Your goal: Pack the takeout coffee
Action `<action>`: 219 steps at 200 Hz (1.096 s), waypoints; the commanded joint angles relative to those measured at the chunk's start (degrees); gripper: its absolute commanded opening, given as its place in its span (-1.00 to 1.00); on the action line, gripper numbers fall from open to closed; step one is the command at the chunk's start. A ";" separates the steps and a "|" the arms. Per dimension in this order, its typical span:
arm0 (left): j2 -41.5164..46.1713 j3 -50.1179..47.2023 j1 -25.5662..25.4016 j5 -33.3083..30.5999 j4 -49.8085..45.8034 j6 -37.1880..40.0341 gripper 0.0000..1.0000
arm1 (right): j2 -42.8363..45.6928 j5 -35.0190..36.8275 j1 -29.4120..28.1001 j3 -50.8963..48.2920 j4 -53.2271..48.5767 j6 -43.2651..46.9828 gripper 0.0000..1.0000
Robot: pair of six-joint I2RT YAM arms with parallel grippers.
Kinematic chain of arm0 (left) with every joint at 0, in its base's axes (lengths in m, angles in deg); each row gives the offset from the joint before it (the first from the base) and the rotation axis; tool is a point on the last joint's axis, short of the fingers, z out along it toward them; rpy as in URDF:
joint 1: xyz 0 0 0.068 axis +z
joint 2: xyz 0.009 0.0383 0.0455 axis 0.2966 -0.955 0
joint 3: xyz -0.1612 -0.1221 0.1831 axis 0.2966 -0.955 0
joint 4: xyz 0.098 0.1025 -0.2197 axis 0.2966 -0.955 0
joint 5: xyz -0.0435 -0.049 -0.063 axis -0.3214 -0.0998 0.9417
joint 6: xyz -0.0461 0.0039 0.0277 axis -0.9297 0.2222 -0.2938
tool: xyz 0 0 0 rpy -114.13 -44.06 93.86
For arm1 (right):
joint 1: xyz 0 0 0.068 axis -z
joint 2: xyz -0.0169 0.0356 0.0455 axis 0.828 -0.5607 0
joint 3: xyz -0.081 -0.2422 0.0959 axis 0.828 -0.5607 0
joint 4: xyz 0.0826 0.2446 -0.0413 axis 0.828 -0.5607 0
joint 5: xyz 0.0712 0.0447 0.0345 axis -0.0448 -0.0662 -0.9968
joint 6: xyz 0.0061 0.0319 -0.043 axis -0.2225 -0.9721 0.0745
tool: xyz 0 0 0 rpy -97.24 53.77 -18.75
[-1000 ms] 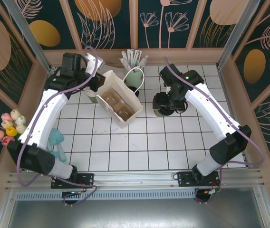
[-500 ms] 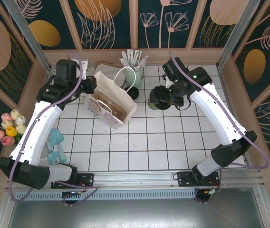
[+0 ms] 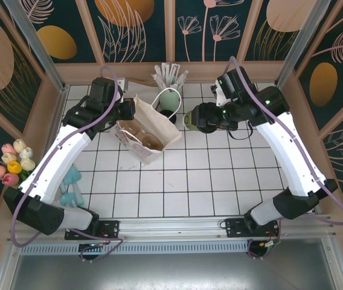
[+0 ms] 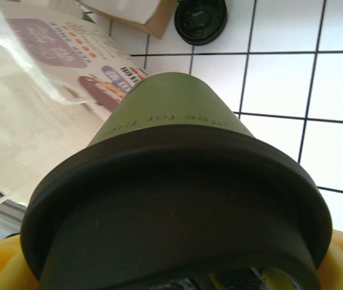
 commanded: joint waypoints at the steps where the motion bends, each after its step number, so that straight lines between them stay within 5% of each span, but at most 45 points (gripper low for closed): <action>1: -1.12 1.03 -0.36 0.44 -0.16 -1.28 -1.00 | 0.59 -2.06 -1.36 3.25 -1.20 1.02 0.42; 95: -0.97 0.23 -0.95 4.66 2.08 -4.85 -1.00 | -10.38 -3.32 -11.88 13.33 -1.11 0.65 0.42; 148: 0.93 -1.56 -1.21 8.39 4.41 -11.11 -1.00 | -13.90 -2.36 -12.88 13.19 -1.12 0.96 0.42; 183: 0.36 -2.23 -1.18 4.27 2.99 -11.40 -1.00 | -11.48 -1.36 -12.48 14.19 -1.21 1.03 0.42; 219: -1.82 -0.40 -1.20 -0.12 1.95 -12.37 -1.00 | -3.44 2.66 -10.08 3.52 -1.20 -0.91 0.42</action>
